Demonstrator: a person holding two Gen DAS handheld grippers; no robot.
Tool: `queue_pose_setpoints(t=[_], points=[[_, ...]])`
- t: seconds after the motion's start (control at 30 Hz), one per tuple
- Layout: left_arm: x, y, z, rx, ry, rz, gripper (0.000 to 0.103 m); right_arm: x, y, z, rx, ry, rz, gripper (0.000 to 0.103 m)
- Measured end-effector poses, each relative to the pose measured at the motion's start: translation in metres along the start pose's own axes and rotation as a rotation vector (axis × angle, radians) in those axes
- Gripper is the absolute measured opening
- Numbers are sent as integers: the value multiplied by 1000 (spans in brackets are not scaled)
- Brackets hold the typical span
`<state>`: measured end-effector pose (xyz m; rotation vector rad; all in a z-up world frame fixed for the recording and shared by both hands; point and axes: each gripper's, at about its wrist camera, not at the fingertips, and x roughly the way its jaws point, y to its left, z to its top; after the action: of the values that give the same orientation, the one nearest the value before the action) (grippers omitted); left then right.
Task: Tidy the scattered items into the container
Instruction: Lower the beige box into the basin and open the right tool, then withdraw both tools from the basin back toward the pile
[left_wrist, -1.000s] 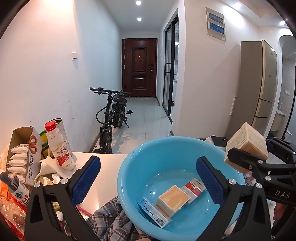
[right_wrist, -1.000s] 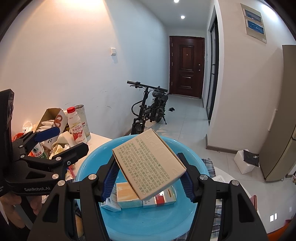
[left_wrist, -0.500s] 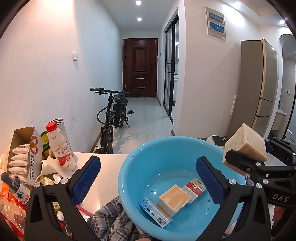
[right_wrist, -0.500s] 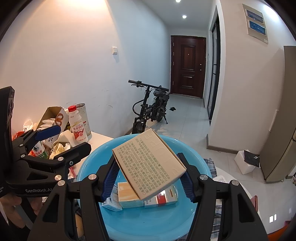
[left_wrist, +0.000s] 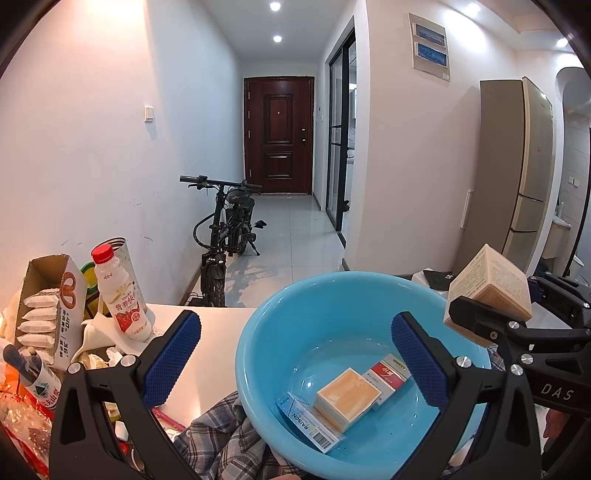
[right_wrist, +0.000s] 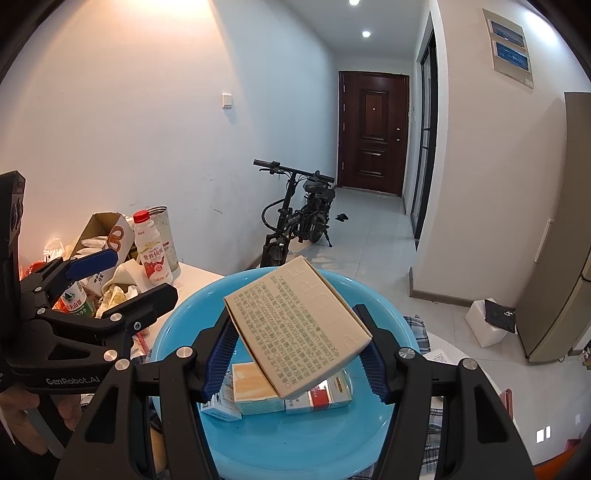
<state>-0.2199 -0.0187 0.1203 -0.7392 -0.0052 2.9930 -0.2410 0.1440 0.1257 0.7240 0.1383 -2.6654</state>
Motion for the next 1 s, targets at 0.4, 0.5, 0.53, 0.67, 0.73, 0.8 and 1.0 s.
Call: queue_pose_setpoints(t=[0.4,0.5,0.53,0.67,0.73,0.8,1.0], points=[[-1,3,1,2,0,19,103,1,-1,0,4,1,-18,96],[0,5,1,-7,2,17,103,-1,0,1,-6,-17,-65,103],[0,6,1,-7,2,19,103,-1,-1,0,-7,-17,-66,103],[0,5,1,-3,3,19,103,-1,-1,-1,-12,-4,-89,103],[0,5,0,1,3,19,103,-2,-2,-1,-15,-2,-98,103],[0,4,0,6,2,18,103,-3,-1,-1,-16,-4,-100,103],[-1,2,0,13,-1,20,103,-5,-1,2,-16,-6,-104,103]])
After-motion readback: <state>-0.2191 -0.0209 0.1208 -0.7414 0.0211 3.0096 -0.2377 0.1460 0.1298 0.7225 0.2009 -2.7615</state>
